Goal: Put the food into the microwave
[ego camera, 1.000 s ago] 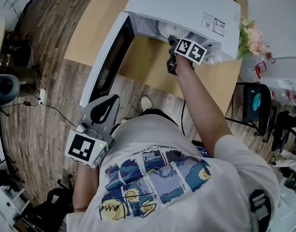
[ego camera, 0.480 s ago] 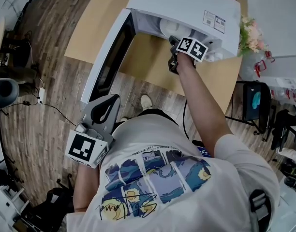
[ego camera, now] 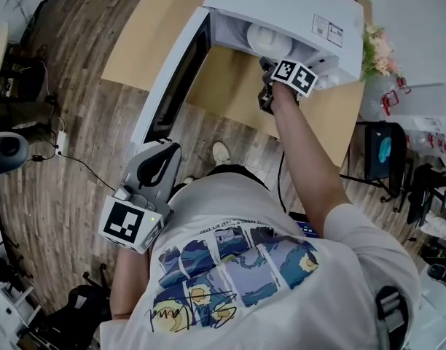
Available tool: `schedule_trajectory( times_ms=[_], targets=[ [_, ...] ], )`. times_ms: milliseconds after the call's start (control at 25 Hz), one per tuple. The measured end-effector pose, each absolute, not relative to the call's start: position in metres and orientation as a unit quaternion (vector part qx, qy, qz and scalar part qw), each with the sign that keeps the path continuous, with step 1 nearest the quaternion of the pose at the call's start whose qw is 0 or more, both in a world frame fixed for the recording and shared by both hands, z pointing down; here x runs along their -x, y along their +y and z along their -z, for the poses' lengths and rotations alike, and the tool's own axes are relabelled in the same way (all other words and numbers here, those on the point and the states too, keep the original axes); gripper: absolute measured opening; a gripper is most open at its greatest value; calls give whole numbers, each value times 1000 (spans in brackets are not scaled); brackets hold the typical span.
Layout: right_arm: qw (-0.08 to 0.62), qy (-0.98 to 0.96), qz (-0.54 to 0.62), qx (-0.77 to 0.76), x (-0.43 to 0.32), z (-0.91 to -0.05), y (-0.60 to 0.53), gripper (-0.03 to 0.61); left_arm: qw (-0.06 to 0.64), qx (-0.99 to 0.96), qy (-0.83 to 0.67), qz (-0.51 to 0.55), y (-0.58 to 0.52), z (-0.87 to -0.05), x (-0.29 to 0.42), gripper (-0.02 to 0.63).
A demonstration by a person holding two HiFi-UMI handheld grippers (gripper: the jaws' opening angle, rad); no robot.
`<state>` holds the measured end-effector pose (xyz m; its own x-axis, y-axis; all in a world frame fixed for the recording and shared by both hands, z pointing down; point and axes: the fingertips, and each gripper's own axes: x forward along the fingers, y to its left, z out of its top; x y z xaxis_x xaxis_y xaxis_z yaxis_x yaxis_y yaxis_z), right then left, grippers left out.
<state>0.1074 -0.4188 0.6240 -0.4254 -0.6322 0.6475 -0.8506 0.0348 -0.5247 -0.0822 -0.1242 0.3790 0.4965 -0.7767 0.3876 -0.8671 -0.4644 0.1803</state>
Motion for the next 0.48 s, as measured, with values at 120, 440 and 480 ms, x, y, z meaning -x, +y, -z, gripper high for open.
schedule_trajectory(
  times_ms=[120, 440, 480],
  targets=[
    [119, -709, -456, -525, -104, -621, -403, 193, 175, -853, -475, -124, -115, -378, 87, 8],
    [133, -717, -442, -522, -95, -609, -333, 160, 161, -876, -440, -120, -84, -372, 102, 8],
    [138, -720, -439, -520, -94, -607, -320, 141, 160, -878, -436, -117, -79, -371, 103, 8]
  ],
)
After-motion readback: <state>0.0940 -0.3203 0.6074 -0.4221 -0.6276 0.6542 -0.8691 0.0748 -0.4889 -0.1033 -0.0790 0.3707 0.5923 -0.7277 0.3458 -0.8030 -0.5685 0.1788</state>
